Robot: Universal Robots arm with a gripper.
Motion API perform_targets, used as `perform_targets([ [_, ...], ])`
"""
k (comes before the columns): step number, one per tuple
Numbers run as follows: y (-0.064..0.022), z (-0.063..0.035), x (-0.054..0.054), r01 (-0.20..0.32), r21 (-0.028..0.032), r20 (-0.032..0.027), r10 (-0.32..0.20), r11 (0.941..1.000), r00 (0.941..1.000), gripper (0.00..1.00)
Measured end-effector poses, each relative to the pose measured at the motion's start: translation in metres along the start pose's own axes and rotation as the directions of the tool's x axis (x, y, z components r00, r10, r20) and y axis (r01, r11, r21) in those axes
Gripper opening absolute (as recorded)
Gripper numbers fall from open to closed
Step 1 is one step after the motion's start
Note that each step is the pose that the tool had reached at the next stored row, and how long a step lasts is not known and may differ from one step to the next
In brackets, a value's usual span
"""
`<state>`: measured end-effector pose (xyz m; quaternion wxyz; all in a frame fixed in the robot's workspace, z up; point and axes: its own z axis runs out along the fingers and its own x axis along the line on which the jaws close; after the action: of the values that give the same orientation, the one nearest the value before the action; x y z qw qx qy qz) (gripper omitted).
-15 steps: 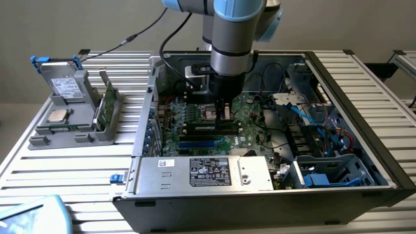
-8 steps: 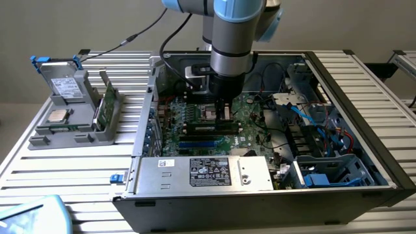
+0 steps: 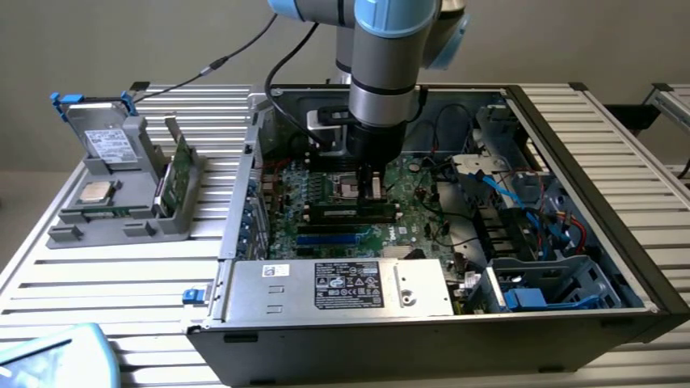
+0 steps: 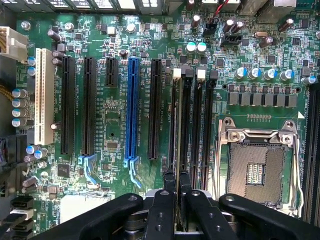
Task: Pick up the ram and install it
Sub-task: 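Insert the ram into the slot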
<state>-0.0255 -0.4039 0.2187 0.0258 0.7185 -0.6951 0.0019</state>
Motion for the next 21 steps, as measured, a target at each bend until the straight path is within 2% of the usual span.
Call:
perform_targets([
  [3, 0.0000, 0.0001, 0.000, 0.000, 0.0002, 0.0001, 0.000, 1.0000, 1.0000, 0.16],
  [5, 0.0000, 0.0001, 0.000, 0.000, 0.0001, -0.0001, 0.000, 1.0000, 1.0000, 0.28],
  [6, 0.0000, 0.0001, 0.000, 0.000, 0.0001, -0.0001, 0.000, 1.0000, 1.0000, 0.28],
  [8, 0.0000, 0.0000, 0.000, 0.000, 0.0000, -0.0004, 0.000, 1.0000, 1.0000, 0.40],
  [9, 0.0000, 0.0000, 0.000, 0.000, 0.0000, -0.0004, 0.000, 1.0000, 1.0000, 0.40],
  [10, 0.0000, -0.0001, 0.000, 0.000, 0.0000, -0.0006, 0.000, 1.0000, 1.0000, 0.46],
  [16, 0.0066, -0.0174, 0.000, 0.000, 0.0000, -0.0005, 0.000, 1.0000, 1.0000, 0.46],
  [19, 0.0123, -0.0208, 0.000, 0.000, 0.0001, -0.0004, 0.000, 1.0000, 1.0000, 0.46],
  [21, 0.0131, -0.0208, 0.000, 0.000, 0.0001, -0.0003, 0.000, 1.0000, 1.0000, 0.46],
])
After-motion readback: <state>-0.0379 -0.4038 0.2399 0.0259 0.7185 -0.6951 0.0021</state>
